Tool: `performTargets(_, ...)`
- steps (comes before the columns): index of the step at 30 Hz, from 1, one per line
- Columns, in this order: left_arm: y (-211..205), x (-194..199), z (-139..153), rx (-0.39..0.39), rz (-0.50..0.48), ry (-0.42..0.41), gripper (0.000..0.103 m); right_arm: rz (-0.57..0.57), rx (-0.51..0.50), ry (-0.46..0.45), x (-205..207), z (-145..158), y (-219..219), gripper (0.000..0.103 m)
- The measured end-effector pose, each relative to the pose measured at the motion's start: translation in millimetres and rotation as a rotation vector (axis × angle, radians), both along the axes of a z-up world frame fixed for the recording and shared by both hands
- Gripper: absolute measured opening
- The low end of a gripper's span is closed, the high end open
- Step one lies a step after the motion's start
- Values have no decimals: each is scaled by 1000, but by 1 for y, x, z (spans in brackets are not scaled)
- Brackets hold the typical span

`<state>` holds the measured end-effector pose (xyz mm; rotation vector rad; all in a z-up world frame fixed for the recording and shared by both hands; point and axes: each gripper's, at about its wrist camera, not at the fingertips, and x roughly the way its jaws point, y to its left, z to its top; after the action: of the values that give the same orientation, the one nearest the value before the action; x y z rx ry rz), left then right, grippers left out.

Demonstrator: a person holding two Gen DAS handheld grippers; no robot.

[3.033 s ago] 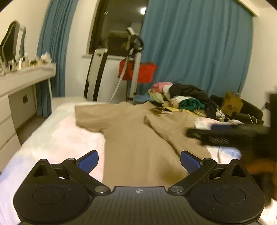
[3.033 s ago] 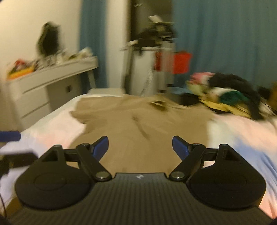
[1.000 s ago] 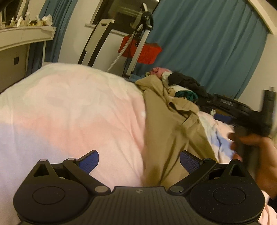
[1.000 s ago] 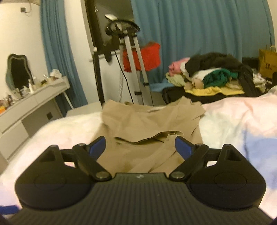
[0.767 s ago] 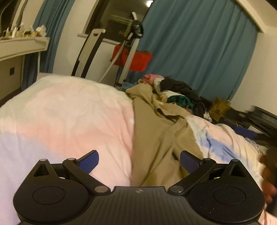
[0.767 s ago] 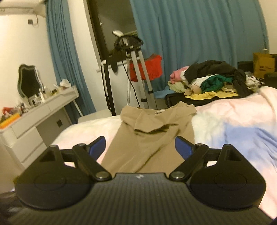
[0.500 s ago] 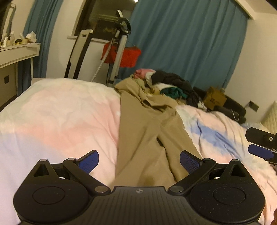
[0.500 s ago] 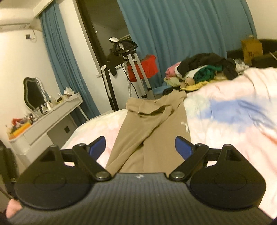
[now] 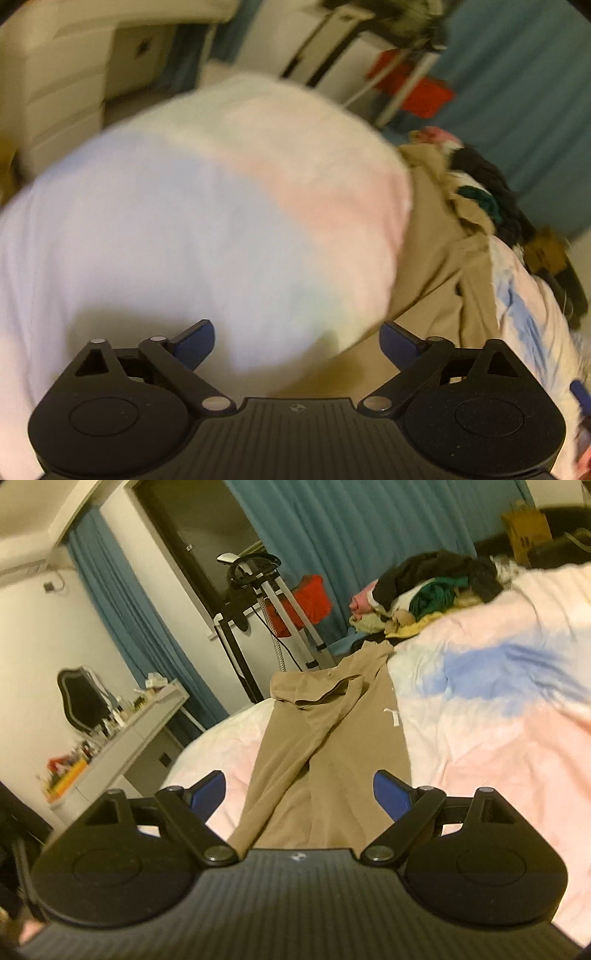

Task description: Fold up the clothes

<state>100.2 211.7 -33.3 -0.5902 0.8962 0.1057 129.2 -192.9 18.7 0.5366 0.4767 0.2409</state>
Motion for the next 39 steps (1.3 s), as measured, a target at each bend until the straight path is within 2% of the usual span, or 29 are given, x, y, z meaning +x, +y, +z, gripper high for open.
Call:
performTargets(2, 4, 0, -7, -48, 25, 43, 84, -3, 35, 9, 1, -2, -5, 88)
performTargets(5, 7, -2, -11, -63, 59, 68, 74, -15, 76, 26, 0, -6, -14, 88)
performTargets(9, 1, -6, -14, -81, 54, 92, 52, -36, 143, 56, 0, -12, -26, 88)
performTargets(12, -5, -10, -16, -102, 36, 106, 40, -39, 184, 71, 0, -15, -30, 88)
performTargets(14, -9, -13, -16, -106, 19, 108, 28, -37, 192, 79, 1, -16, -30, 88)
performTargets(15, -11, -15, -16, -102, 13, 108, 18, -34, 192, 82, 1, -16, -29, 88)
performTargets(16, -13, -17, -14, -89, 10, 100, 14, -33, 191, 85, 1, -17, -29, 88)
performTargets(18, -17, -25, -5, -59, -9, 56, 10, -33, 186, 87, 1, -17, -28, 88)
performTargets(22, -48, -53, 32, 119, -108, -144, 9, -44, 174, 84, -1, -15, -30, 88)
performTargets(26, -97, -96, 64, 293, -258, -345, 8, -54, 155, 73, -3, -12, -30, 88)
performTargets(30, -150, -132, 75, 425, -420, -491, 8, -63, 125, 55, -5, -8, -28, 88)
performTargets(32, -176, -141, 72, 479, -515, -524, 8, -64, 113, 50, -6, -6, -27, 88)
performTargets(35, -209, -140, 57, 515, -626, -506, 7, -64, 93, 46, -5, -5, -27, 88)
performTargets(39, -229, -129, 30, 567, -739, -409, 7, -69, 81, 41, -6, -4, -28, 88)
